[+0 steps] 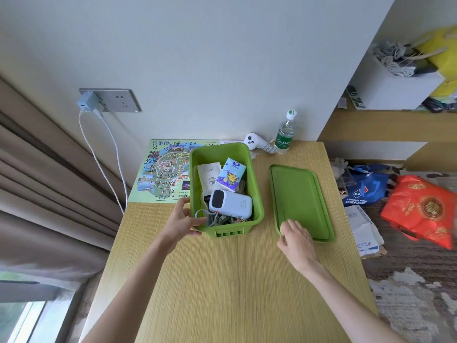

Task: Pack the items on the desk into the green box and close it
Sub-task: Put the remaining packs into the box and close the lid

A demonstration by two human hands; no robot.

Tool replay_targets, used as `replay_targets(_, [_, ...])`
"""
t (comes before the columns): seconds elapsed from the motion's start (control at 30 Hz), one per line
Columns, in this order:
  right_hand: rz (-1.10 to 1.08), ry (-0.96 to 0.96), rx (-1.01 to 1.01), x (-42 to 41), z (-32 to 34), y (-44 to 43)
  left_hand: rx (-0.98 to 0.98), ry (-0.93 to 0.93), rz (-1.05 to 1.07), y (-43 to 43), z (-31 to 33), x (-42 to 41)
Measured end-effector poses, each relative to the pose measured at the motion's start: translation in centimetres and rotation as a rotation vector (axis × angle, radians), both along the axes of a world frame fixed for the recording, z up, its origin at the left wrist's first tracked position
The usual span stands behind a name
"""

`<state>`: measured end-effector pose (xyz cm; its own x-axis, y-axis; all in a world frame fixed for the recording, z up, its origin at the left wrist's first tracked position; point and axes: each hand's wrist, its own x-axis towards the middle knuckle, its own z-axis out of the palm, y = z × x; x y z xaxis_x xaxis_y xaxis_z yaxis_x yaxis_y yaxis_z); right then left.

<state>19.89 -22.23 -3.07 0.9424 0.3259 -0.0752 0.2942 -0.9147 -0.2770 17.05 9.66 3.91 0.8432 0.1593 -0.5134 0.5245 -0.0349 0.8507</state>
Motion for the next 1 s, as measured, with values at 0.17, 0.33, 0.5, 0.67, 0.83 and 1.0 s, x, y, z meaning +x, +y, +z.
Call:
replay_targets(0.17, [-0.098,-0.215,0.331,1.9,5.7,0.0,0.159,-0.002,0.107,-1.2,-0.5,0.5])
replay_targets(0.33, [-0.170,-0.244,0.705,2.5,11.1,0.7,0.225,-0.010,0.116,-1.8,-0.3,0.5])
replay_targets(0.5, [-0.186,-0.200,1.027,1.6,16.4,3.1,0.249,-0.020,0.078,-2.0,0.3,-0.1])
replay_targets(0.67, [-0.185,-0.068,1.261,0.8,19.5,5.5,0.272,-0.013,0.045,-1.7,1.0,-0.4])
replay_targets(0.83, [-0.189,0.134,1.489,-0.4,20.1,7.9,0.455,-0.071,0.070,-1.4,2.4,0.3])
replay_targets(1.0, [-0.191,0.370,1.724,-1.2,18.4,9.5,0.338,-0.171,0.056,-1.6,3.8,0.6])
